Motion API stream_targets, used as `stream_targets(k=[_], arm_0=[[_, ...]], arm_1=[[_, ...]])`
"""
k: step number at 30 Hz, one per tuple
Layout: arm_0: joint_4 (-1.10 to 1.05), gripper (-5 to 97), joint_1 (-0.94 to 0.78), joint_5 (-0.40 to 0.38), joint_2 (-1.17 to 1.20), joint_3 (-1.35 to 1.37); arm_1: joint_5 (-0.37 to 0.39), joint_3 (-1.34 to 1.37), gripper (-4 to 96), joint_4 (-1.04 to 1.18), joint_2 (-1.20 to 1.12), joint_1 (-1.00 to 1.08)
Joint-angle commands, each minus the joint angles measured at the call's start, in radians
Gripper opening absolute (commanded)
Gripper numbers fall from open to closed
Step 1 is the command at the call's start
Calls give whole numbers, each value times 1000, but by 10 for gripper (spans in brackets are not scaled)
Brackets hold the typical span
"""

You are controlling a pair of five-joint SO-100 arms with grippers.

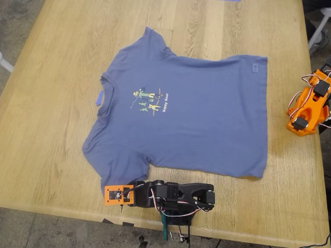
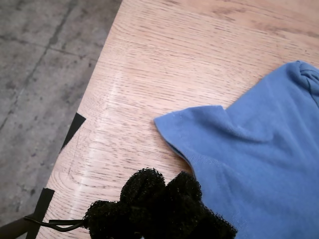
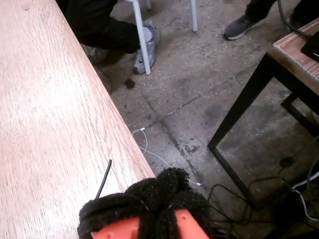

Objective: Fold a T-shirt

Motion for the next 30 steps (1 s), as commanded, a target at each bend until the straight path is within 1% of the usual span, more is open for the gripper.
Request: stream_targets(k=[1, 30], arm_0=[[-23, 0, -6, 0, 115, -31], [17, 3, -11, -9, 115, -37]], arm_1=[[6, 57, 1, 5, 6, 37], [20, 52, 1, 28, 6, 0]])
